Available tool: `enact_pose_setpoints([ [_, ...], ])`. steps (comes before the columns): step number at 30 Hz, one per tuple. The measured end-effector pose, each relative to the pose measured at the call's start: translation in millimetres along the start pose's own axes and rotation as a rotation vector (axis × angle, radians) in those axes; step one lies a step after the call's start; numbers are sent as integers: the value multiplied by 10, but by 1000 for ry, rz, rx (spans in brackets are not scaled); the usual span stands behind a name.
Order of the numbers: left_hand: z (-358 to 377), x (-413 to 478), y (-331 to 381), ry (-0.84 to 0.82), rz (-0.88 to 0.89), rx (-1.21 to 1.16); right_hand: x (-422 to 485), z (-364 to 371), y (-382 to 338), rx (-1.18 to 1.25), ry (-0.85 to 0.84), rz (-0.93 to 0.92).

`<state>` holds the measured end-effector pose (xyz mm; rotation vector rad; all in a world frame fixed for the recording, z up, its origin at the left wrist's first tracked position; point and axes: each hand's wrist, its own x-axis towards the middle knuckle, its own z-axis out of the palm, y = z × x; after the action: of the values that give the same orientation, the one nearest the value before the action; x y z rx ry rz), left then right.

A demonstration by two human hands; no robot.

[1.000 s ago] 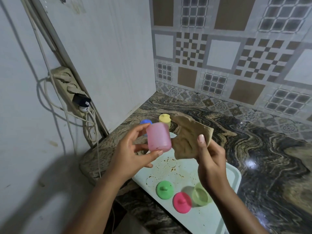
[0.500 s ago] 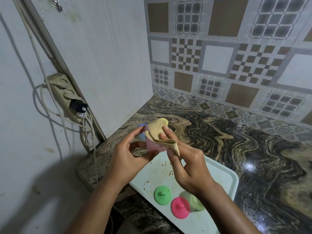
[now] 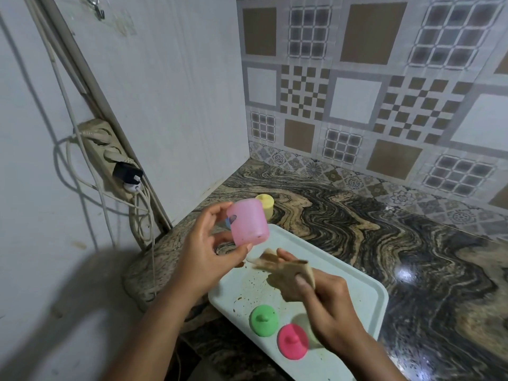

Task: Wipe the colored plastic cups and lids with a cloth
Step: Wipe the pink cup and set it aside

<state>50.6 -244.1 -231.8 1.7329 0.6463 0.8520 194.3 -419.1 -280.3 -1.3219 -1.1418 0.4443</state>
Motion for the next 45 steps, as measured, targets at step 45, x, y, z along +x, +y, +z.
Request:
enact_pose_setpoints([
  [45, -72, -141, 156, 7, -5, -36, 123, 71, -188, 292, 276, 91],
])
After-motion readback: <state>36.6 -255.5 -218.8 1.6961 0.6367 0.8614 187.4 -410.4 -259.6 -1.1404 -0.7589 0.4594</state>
